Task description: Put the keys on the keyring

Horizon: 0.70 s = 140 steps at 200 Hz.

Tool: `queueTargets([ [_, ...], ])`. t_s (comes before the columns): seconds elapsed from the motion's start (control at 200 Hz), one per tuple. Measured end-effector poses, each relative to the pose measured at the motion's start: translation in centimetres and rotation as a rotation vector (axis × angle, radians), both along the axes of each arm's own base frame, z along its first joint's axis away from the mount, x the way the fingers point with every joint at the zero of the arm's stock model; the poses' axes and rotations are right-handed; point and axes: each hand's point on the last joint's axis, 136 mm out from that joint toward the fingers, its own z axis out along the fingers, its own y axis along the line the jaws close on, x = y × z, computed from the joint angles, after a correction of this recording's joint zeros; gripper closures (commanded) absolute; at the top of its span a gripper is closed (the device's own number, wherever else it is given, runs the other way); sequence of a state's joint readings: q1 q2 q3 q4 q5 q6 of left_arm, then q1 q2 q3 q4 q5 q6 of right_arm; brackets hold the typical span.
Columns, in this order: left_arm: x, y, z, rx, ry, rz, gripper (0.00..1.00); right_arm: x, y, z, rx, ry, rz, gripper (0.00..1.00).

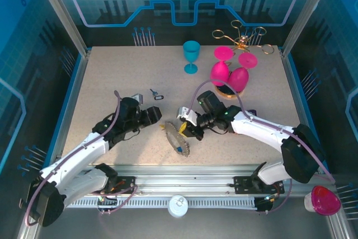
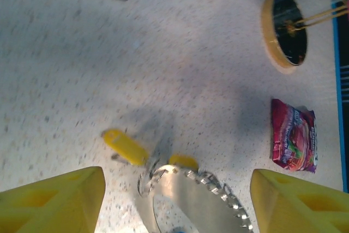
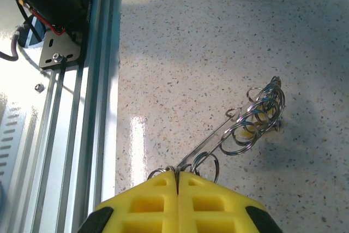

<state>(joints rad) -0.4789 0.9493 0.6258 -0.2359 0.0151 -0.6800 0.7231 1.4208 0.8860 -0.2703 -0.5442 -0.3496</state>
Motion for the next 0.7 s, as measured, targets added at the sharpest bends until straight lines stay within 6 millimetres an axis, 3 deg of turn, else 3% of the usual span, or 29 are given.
queueTargets([
  [0.135,-0.3,-0.6,3.5,0.032,-0.256,-0.136,0.39,0.2,0.0,0.7,0.016,-0.025,0.030,1.00],
  [0.23,-1.3,-1.0,4.0,0.062,-0.369,-0.228,0.43,0.6,0.1,1.4,0.036,-0.031,0.032,1.00],
  [0.38,-2.6,-2.0,2.8,0.073,-0.414,-0.345,0.49,1.0,0.2,1.9,0.055,-0.029,0.016,1.00],
  [0.7,-6.0,-5.6,-0.9,-0.061,-0.342,-0.534,0.49,1.6,0.1,3.7,0.116,-0.054,-0.030,1.00],
])
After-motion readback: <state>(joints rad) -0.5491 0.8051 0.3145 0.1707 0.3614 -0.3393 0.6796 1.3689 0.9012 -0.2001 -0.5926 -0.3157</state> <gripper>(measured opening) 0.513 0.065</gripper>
